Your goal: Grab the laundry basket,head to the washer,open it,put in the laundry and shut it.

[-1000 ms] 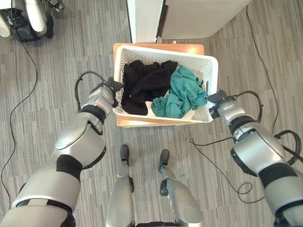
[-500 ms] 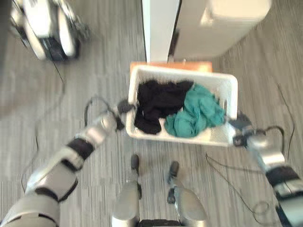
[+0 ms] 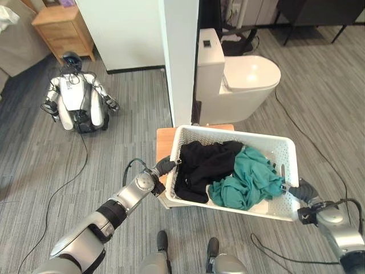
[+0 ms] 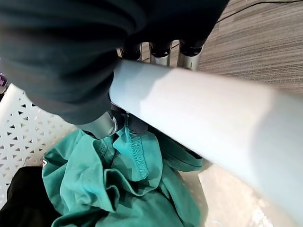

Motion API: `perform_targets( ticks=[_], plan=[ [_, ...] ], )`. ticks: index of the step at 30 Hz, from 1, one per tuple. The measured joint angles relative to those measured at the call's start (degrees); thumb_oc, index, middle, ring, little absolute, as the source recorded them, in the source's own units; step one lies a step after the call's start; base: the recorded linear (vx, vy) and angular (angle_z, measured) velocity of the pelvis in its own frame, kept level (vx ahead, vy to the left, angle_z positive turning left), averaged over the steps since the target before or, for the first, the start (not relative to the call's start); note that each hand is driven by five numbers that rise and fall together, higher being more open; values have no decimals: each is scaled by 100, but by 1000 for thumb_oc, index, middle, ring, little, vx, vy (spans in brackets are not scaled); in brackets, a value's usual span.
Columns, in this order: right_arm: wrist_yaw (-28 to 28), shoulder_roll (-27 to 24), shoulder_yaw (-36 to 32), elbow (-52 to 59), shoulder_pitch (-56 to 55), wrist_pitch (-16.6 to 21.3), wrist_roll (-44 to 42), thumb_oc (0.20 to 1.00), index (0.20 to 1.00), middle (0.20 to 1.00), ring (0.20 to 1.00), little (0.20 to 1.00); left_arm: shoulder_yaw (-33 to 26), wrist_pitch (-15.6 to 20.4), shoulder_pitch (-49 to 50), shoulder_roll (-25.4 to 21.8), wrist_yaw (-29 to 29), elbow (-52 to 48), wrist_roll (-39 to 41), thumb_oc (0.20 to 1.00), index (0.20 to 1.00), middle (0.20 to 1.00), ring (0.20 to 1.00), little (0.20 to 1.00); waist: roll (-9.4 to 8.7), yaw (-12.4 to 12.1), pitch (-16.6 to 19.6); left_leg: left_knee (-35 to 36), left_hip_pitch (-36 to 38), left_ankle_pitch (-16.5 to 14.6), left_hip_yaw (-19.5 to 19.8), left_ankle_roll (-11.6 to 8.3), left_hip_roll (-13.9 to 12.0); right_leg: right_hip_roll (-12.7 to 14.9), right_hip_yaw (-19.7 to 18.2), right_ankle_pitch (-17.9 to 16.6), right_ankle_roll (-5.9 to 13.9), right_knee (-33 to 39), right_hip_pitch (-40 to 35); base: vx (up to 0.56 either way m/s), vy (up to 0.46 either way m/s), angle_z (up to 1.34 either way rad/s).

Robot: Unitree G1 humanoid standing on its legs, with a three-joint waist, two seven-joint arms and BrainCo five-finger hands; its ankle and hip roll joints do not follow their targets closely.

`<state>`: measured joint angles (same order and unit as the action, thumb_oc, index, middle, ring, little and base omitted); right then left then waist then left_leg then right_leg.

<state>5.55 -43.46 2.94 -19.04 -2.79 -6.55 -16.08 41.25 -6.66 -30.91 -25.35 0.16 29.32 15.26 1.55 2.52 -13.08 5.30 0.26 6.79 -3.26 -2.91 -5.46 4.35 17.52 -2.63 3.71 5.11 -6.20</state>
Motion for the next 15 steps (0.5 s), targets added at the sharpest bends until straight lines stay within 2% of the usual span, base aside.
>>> perform_targets(
  ticks=[7, 15],
  plan=[
    [90, 0, -10, 77, -133, -69, 6, 200, 200, 200, 200, 200, 2, -114, 16, 4, -110, 0, -3, 200, 200, 200, 200, 200, 21, 1, 280, -1, -29, 13, 73, -13, -58, -71, 30, 9, -23, 13, 2, -4, -21, 3],
    [89, 107, -31, 79, -234, -87, 10, 200, 200, 200, 200, 200, 2, -153, 16, 8, -129, 2, -41, 200, 200, 200, 200, 200, 20, 13, 304, -9, -32, 57, 81, -70, -57, -75, 23, 9, -23, 17, 13, -21, 2, 0]
  ],
)
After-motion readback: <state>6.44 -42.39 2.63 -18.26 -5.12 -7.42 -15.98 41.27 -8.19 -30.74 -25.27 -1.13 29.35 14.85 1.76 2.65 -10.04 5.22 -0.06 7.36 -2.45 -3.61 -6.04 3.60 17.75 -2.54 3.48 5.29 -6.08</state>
